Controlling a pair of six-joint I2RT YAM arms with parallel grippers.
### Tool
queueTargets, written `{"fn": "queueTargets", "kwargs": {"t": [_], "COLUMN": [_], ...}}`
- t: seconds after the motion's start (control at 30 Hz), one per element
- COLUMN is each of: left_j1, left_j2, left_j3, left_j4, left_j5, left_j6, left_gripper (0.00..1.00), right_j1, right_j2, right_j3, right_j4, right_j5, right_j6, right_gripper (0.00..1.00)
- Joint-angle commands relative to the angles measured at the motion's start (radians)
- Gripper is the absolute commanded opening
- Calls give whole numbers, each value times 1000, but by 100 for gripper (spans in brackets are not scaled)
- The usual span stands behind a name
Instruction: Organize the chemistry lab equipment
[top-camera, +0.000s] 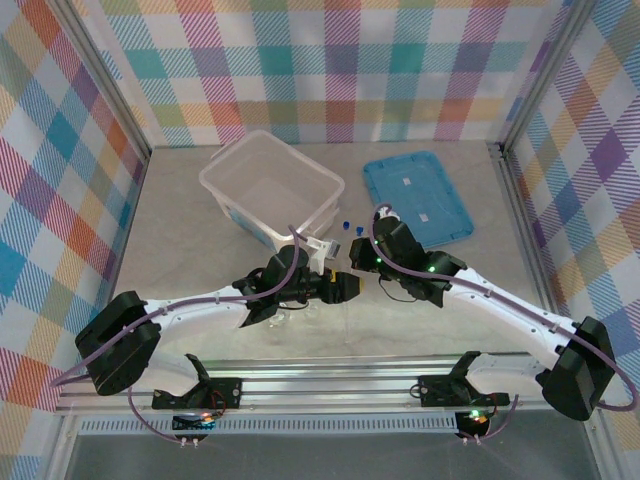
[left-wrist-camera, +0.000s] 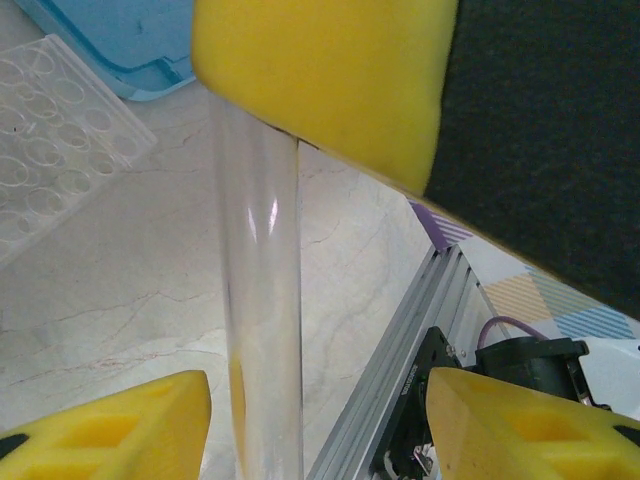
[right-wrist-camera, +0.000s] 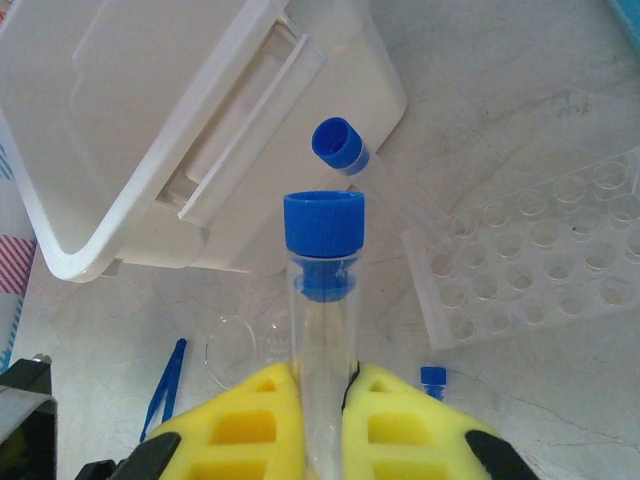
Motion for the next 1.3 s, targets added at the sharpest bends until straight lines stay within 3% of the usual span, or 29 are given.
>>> {"fn": "queueTargets", "kwargs": {"t": [0.0, 0.6, 0.83, 1.07, 1.27], "left_j1": [-12, -12, -10, -2, 4], "left_j2": [9, -17, -40, -58, -60], "left_j3": [-2, -4, -7, -2, 2], "left_j4": [46, 4, -31, -57, -67], "left_j5": [3, -44, -68, -82, -74], "left_j6": [-8, 12, 29, 46, 59], "left_gripper": [56, 36, 24, 19, 8], "right_j1": [-6, -6, -7, -6, -7], "right_j2": [6, -6, -8, -9, -5], "right_j3": [32, 27, 28, 33, 43], "right_j4": [45, 51, 48, 42, 35], "right_j5": [-16, -22, -22, -24, -26], "right_j6": [17, 19, 19, 16, 14], "right_gripper": [10, 10, 10, 10, 11]}}
